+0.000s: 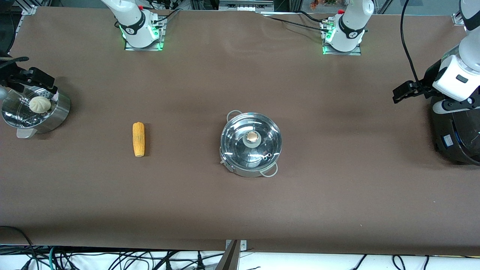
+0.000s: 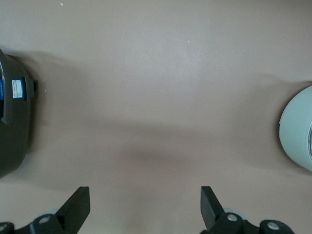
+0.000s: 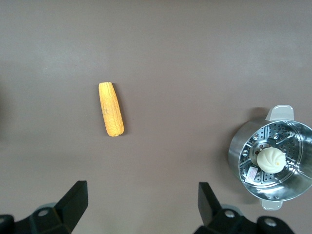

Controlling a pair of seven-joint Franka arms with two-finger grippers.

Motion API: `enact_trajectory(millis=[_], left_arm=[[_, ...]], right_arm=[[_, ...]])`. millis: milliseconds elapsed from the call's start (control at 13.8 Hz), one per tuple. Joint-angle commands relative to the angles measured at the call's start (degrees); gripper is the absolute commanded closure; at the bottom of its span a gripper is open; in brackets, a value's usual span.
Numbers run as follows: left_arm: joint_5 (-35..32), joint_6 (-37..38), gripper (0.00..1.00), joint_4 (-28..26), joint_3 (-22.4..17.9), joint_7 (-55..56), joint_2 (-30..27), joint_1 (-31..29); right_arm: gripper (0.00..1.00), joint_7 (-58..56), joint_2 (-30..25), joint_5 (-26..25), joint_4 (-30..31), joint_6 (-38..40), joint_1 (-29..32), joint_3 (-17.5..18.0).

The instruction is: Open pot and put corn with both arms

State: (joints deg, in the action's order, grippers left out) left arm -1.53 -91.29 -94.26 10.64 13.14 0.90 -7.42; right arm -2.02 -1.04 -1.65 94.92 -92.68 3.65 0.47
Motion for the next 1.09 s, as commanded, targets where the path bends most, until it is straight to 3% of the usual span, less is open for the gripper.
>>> enact_trajectory(millis=[0,1017], left_arm=[[-0.14,0.67,0.00,3.01,-0.09,-0.05,0.32,0.21],[-0.93,2.52,0.00,3.38,1.23,-1.54,0.24,0.57]], right_arm=[[0.00,0.17,0.16,0.16,-0.52,-0.04,0.49,0.59],[0.00,-0.18,0.42,0.16,-0.61,0.75,0.49,0.59]])
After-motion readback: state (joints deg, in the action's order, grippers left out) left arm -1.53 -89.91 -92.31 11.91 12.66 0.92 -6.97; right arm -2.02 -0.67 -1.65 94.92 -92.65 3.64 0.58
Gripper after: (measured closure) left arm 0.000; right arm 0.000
